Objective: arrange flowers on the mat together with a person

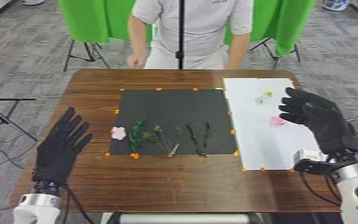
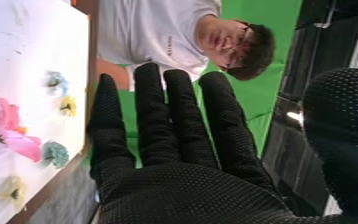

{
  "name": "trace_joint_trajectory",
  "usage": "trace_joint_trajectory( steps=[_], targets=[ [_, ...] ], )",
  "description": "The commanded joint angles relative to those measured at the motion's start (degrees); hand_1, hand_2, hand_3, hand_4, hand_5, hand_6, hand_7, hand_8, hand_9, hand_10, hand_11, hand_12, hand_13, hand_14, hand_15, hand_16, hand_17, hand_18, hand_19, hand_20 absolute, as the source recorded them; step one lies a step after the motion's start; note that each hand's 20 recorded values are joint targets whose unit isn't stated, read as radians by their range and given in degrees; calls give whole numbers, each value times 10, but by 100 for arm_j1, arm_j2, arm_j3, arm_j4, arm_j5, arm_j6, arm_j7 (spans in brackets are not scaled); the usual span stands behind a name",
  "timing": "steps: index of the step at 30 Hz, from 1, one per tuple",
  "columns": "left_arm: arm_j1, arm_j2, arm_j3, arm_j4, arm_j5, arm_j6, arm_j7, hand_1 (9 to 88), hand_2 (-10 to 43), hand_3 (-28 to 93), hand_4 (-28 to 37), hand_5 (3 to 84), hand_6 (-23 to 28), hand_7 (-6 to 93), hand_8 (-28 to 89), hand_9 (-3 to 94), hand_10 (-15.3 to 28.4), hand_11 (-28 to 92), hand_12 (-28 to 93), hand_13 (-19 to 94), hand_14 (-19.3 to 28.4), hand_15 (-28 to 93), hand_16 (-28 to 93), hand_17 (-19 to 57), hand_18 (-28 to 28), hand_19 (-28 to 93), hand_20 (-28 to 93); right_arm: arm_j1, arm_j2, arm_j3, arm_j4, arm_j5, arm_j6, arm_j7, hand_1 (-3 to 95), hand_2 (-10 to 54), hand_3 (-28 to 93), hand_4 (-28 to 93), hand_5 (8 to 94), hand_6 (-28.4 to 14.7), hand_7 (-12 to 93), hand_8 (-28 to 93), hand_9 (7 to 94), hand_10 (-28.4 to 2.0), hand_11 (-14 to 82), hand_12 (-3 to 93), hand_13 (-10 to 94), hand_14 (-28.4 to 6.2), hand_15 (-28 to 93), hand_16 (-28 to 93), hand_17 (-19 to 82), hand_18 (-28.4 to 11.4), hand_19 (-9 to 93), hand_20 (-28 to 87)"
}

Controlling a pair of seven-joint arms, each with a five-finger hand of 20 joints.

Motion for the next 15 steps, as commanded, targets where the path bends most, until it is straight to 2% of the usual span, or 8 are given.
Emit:
trace_joint_trajectory(
  steps=[1,5,7,11,15],
  targets=[
    [30,-40,75,63,26,31,14,246,-36,732,-266,244,10,160,-87,177,93,114,140,155,109,122,70,-130,194,383,137,5,-87,64,-32,-69,-145,14,160,9,878,-220,405,-65,140,-95,389,-151,145,229,305,-131,278,246,76,-224,451,287],
    [-13,-67,84,88,43,-10,-38,246,-36,731,-266,244,10,161,-87,177,93,114,140,155,109,124,69,-130,194,383,137,8,-89,67,-22,-54,-131,34,161,9,878,-219,407,-68,138,-94,388,-151,145,229,305,-131,280,246,76,-224,452,287],
    [-1,9,117,96,-10,28,-11,246,-36,731,-267,244,10,161,-87,177,93,114,141,155,109,124,69,-130,194,383,137,-12,-94,79,-28,-42,-124,48,161,8,880,-220,407,-69,137,-94,388,-151,145,228,306,-131,281,245,75,-225,453,288],
    [-5,0,119,103,1,-13,-40,246,-35,732,-266,244,10,161,-87,178,93,114,141,155,109,123,68,-130,194,383,137,-53,-91,124,-47,-57,-140,62,161,8,882,-220,408,-69,138,-93,389,-151,147,228,307,-131,283,244,75,-225,453,288],
    [4,24,133,97,1,-7,-9,246,-35,730,-266,244,10,161,-87,178,93,114,141,155,110,124,69,-130,194,384,137,-67,-92,148,-46,-54,-156,89,161,8,882,-221,409,-70,138,-93,389,-151,148,228,307,-131,284,243,75,-225,453,288]
  ],
)
